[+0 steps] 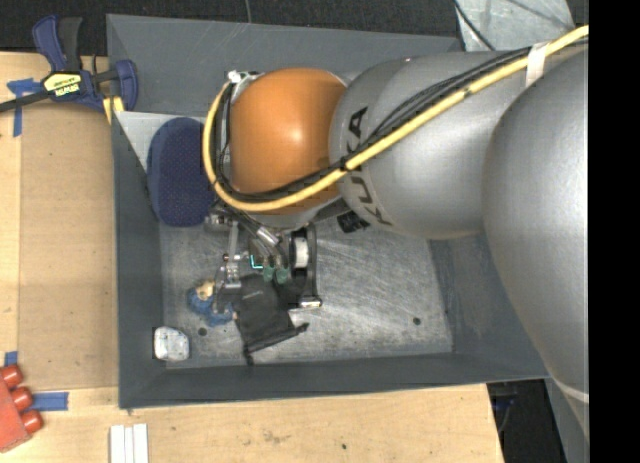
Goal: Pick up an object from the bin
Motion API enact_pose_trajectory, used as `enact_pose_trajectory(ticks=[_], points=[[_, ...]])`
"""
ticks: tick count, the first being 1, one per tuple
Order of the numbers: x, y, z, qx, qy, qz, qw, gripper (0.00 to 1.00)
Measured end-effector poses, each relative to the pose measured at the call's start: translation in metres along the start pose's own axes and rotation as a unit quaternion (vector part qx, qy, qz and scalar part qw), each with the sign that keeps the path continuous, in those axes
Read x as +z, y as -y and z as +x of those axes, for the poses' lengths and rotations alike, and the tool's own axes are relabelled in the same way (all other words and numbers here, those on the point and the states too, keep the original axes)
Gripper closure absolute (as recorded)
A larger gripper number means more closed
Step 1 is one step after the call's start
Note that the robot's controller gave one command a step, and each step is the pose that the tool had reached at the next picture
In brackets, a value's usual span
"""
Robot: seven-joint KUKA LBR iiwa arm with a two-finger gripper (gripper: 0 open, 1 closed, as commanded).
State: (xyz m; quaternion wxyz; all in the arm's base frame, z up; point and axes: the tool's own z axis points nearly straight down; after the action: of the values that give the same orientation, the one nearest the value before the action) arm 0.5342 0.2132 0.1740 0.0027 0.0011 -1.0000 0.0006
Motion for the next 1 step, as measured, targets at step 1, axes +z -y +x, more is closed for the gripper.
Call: enact_pose_trajectory(ticks=[1], points=[[0.1024,0.0435,0.0271,-0.025,0.0065,-0.002,0.9997,0.0]])
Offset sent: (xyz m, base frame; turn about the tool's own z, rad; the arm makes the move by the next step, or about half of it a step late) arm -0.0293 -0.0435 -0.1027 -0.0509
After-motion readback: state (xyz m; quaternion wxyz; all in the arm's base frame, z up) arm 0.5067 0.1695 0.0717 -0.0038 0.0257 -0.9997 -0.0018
